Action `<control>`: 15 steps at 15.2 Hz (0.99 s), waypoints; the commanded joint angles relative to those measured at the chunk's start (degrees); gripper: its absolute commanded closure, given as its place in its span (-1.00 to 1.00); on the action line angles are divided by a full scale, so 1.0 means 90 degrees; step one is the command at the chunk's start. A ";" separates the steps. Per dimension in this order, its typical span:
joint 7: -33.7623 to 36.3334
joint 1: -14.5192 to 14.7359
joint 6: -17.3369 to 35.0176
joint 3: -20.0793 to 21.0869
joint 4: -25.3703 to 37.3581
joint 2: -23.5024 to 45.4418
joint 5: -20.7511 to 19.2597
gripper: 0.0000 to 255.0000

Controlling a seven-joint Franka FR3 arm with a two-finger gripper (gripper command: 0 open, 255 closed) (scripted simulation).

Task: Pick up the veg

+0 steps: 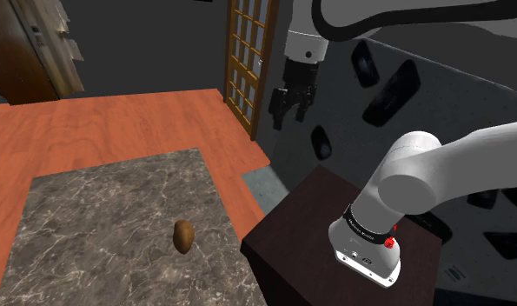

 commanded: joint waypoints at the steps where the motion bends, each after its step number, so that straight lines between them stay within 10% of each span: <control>1: 0.0261 0.0083 0.0479 0.0222 -0.0296 0.0096 0.0215 -1.00; 15: 0.2057 0.0554 0.4166 0.1968 -0.0824 0.2628 0.1383 -1.00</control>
